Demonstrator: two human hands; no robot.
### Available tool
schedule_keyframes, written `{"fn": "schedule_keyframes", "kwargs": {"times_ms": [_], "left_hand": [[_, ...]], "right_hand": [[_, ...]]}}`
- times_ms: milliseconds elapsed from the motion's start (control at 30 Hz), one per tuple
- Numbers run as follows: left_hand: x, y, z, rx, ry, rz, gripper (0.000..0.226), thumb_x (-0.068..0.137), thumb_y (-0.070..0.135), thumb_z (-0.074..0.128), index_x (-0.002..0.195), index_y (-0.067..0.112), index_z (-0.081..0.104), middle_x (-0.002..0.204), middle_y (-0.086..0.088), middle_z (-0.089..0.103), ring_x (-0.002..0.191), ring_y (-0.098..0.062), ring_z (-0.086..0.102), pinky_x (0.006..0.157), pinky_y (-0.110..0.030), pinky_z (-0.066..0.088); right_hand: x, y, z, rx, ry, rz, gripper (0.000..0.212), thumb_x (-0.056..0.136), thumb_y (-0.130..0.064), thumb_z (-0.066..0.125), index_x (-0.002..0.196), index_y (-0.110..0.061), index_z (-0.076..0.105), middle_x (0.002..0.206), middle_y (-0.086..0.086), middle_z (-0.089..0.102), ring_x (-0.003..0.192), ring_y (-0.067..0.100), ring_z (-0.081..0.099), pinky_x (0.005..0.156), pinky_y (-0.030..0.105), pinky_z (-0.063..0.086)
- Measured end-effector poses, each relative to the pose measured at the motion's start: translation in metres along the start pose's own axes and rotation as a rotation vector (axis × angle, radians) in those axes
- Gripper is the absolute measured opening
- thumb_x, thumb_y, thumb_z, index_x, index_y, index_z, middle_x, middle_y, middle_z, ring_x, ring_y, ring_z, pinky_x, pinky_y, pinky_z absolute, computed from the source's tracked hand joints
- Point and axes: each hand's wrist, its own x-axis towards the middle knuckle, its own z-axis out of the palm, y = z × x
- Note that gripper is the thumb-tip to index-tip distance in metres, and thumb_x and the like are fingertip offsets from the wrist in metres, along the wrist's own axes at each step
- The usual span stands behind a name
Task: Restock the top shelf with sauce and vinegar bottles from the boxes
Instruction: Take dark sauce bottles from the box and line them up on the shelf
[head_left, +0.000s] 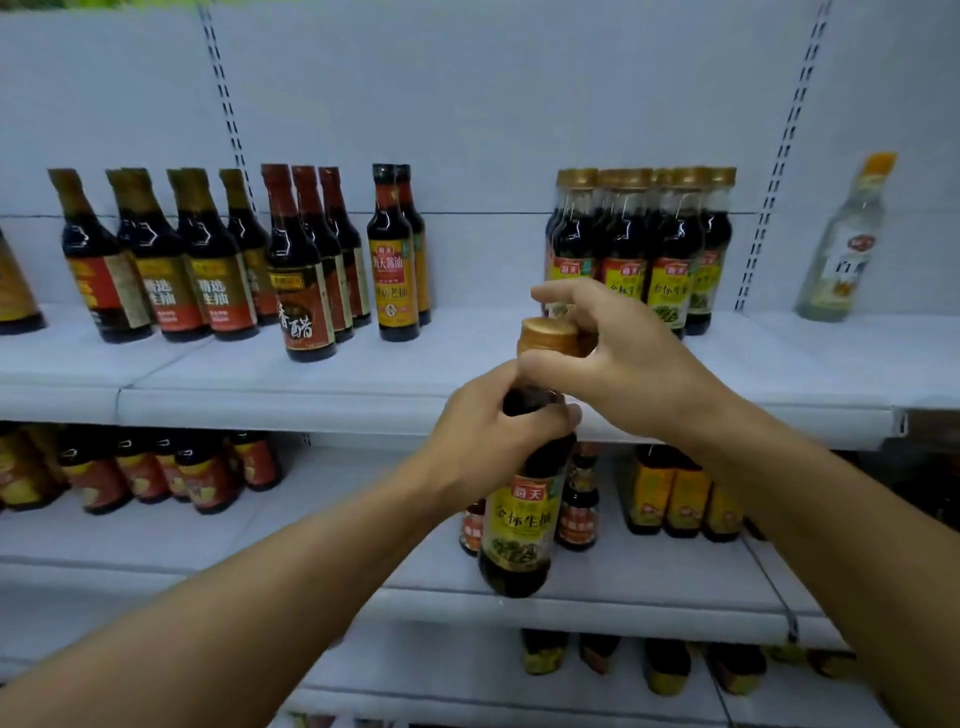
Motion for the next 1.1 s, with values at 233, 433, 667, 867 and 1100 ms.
{"fn": "schedule_keyframes", "kwargs": {"times_ms": [233,433,667,867,1100], "left_hand": [[0.041,0.052,0.003,-0.09,-0.024,0.042,0.018,0.091,0.023,0.064,0.107,0.014,0.066,0.097,-0.003,0.074,0.092,-0.014,0.072,0.086,-0.034,0.058],[0.082,0.083,0.012,-0.192,0.036,0.064,0.025,0.092,0.02,0.064,0.114,0.007,0.067,0.104,-0.008,0.074,0.095,-0.02,0.072,0.084,-0.033,0.059],[0.118,0.095,0.019,-0.179,0.124,0.062,0.014,0.089,0.021,0.068,0.093,0.008,0.068,0.081,-0.002,0.075,0.075,-0.013,0.073,0.062,-0.02,0.056],[0.14,0.089,0.023,-0.128,0.157,0.055,0.013,0.089,0.023,0.068,0.089,0.01,0.068,0.078,0.001,0.075,0.072,-0.008,0.072,0.056,-0.014,0.053],[0.16,0.085,0.029,-0.09,0.143,0.064,0.009,0.089,0.025,0.067,0.089,0.016,0.068,0.081,0.005,0.075,0.075,-0.007,0.072,0.059,-0.016,0.055]], "right_hand": [[0.029,-0.004,-0.047,0.059,0.127,-0.053,0.068,0.081,-0.039,0.071,0.142,-0.022,0.046,0.118,0.0,0.063,0.103,0.015,0.063,0.086,0.036,0.056],[0.039,0.011,-0.073,0.16,0.281,-0.083,0.059,0.088,-0.047,0.063,0.14,-0.024,0.05,0.116,-0.005,0.067,0.104,0.01,0.065,0.078,0.03,0.058],[0.025,0.062,-0.065,0.343,0.158,0.03,0.049,0.095,-0.048,0.051,0.138,-0.024,0.052,0.113,-0.009,0.068,0.102,0.004,0.065,0.082,0.036,0.059],[0.022,0.089,-0.043,0.383,-0.024,0.09,0.047,0.083,-0.044,0.073,0.125,-0.039,0.052,0.112,-0.019,0.067,0.105,-0.001,0.063,0.093,0.037,0.053],[0.032,0.103,-0.045,0.354,0.025,0.121,0.052,0.078,-0.035,0.079,0.123,-0.035,0.053,0.107,-0.02,0.067,0.098,-0.006,0.062,0.091,0.03,0.052]]}}
